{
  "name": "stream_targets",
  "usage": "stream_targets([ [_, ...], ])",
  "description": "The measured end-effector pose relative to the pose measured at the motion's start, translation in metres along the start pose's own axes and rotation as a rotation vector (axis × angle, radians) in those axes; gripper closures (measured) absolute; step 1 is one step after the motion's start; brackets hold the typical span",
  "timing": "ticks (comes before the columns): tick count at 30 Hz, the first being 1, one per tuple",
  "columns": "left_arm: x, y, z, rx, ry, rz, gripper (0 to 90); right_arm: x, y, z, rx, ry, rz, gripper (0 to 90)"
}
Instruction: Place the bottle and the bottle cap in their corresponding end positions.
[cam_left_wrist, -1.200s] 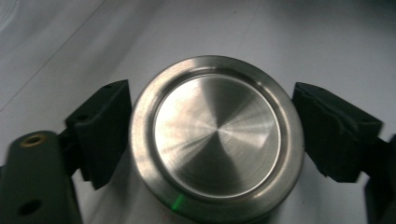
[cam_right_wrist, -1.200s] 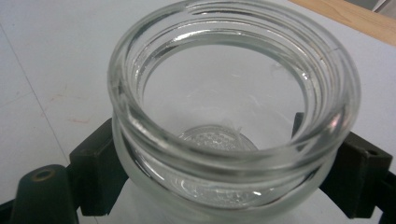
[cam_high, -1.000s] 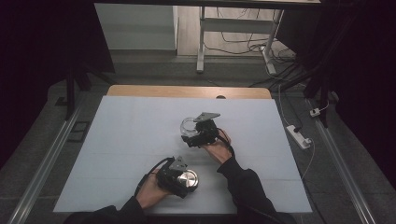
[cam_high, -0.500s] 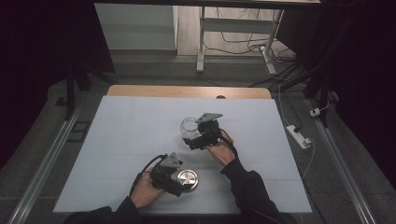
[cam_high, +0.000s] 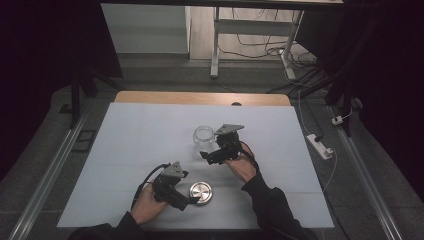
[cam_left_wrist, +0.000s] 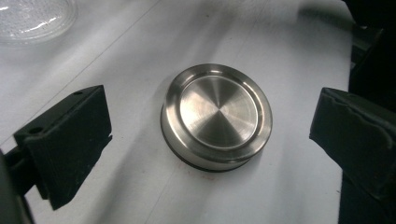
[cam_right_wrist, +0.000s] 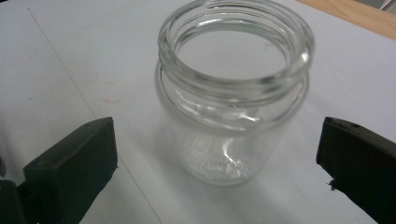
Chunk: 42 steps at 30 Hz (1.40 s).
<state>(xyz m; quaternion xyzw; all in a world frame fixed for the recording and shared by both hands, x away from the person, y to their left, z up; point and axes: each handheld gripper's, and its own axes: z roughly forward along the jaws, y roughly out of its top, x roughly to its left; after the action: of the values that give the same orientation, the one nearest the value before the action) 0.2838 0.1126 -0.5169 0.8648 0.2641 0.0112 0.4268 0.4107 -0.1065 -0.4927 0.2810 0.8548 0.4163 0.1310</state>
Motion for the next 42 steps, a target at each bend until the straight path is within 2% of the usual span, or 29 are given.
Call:
stream_targets([
  [4, 0.002, -0.001, -0.006, -0.017, -0.004, -0.008, 0.0, -0.002, -0.002, -0.008, -0.01, 0.009, 0.02, 0.0],
  [12, 0.01, -0.004, -0.021, -0.058, 0.008, -0.026, 0.0, 0.001, -0.003, -0.018, -0.019, 0.011, 0.009, 0.0],
  [23, 0.014, -0.01, -0.032, -0.051, 0.052, -0.028, 0.0, 0.013, -0.007, -0.026, -0.02, 0.013, -0.012, 0.0],
  [26, 0.016, -0.012, -0.036, -0.057, 0.058, -0.033, 0.0, 0.015, -0.009, -0.028, -0.015, 0.036, -0.014, 0.0],
  [31, 0.017, -0.016, -0.042, -0.054, 0.076, -0.039, 0.0, 0.018, -0.011, -0.032, -0.021, 0.049, -0.01, 0.0],
  [34, 0.017, -0.018, -0.046, -0.058, 0.094, -0.033, 0.0, 0.019, -0.012, -0.034, -0.023, 0.044, -0.006, 0.0],
  [42, 0.016, -0.023, -0.055, -0.076, 0.111, -0.057, 0.0, 0.026, -0.018, -0.038, 0.007, 0.036, -0.012, 0.0],
])
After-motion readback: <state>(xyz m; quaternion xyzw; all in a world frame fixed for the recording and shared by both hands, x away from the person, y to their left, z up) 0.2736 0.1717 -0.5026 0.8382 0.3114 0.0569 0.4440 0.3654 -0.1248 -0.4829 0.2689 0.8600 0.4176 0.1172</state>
